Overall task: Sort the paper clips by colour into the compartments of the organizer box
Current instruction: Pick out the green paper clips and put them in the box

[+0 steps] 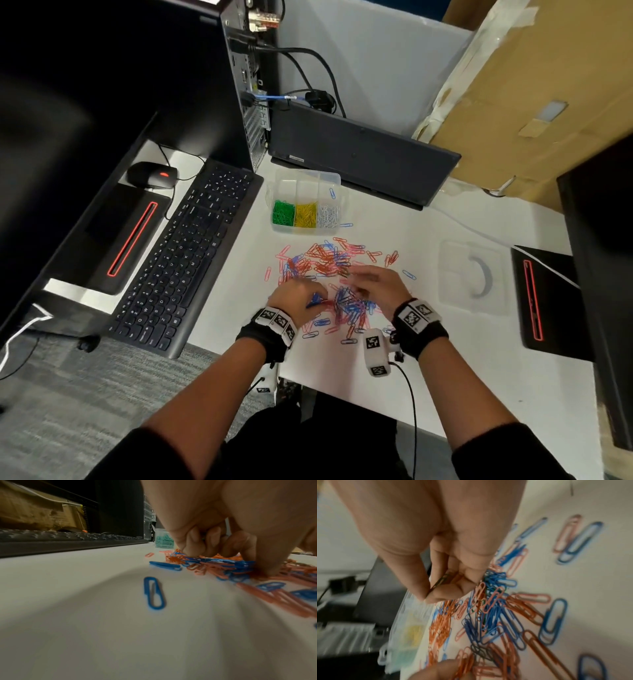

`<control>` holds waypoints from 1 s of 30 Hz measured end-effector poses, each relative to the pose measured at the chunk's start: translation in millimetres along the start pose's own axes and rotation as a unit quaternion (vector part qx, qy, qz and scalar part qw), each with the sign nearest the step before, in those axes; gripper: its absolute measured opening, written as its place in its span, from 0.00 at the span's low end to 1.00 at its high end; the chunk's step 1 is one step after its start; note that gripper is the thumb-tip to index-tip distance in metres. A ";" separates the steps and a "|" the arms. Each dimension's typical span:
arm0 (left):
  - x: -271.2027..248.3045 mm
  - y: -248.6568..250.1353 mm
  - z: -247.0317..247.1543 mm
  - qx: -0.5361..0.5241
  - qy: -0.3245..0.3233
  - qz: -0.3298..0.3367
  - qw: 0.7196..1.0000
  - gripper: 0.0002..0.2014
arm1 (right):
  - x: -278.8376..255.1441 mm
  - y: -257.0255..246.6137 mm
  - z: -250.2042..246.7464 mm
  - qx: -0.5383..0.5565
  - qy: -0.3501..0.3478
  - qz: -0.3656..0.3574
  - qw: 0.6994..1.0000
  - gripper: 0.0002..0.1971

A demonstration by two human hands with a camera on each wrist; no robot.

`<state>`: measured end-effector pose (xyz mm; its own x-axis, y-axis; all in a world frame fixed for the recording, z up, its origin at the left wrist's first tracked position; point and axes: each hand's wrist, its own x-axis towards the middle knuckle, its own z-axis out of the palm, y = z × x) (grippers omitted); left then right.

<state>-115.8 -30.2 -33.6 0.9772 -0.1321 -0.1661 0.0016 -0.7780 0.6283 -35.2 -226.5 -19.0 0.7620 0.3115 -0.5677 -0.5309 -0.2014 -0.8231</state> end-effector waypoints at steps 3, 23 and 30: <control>-0.2 -0.1 -0.5 -0.002 0.008 -0.009 1.000 0.11 | -7.9 10.9 -11.7 0.187 0.001 0.058 0.981 0.12; 13.5 23.8 8.6 0.092 -0.069 0.033 0.993 0.07 | -33.3 31.5 -32.5 0.349 0.057 0.135 0.925 0.14; 27.7 31.6 -1.0 0.099 -0.117 -0.040 0.987 0.04 | -40.0 39.8 -41.8 0.293 0.073 0.183 0.936 0.10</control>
<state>-88.5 -57.9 -17.5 0.8995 -0.1863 -0.3952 0.0125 -0.8931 0.4496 -71.2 -285.8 -29.6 0.5086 0.1833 -0.8413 -0.8463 0.2865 -0.4491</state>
